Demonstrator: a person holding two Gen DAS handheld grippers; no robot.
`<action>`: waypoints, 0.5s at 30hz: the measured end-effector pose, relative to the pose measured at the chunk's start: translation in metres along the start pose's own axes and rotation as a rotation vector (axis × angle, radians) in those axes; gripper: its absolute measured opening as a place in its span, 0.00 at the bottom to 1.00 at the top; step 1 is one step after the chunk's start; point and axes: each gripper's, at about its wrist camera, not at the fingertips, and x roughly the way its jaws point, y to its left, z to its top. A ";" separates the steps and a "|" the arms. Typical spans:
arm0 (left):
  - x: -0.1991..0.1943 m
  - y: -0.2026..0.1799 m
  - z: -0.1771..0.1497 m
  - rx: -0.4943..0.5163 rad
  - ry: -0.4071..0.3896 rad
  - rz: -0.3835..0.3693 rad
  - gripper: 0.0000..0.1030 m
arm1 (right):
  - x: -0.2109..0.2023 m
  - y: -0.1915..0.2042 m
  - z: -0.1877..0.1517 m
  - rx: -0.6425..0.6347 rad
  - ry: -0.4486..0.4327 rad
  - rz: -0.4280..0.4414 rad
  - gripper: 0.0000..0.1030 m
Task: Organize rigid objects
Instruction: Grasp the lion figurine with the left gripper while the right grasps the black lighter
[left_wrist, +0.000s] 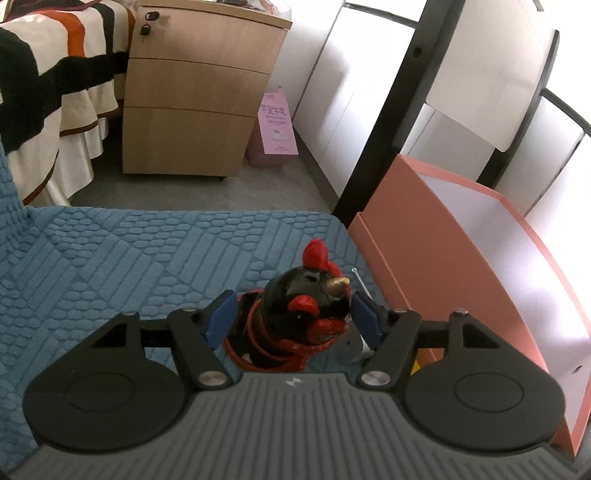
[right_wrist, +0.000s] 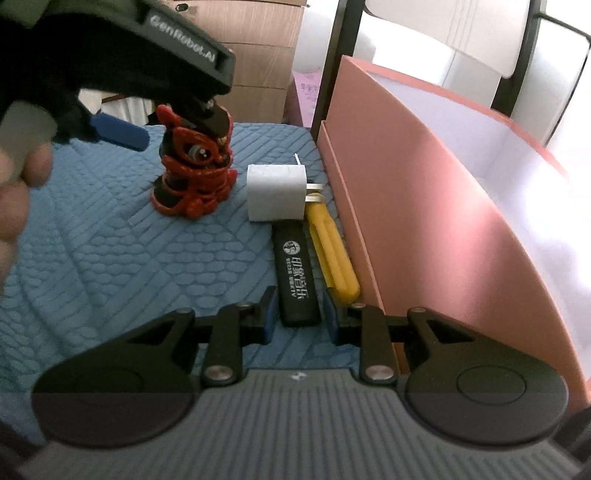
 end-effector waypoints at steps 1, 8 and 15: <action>0.000 0.000 -0.001 0.006 0.002 -0.003 0.65 | 0.000 -0.002 0.001 0.003 0.006 0.009 0.26; -0.003 -0.009 -0.005 0.051 -0.009 0.011 0.57 | -0.003 -0.003 0.000 0.013 0.019 0.082 0.26; -0.013 -0.007 -0.009 0.023 -0.011 0.039 0.56 | -0.009 0.000 -0.003 -0.001 0.030 0.133 0.26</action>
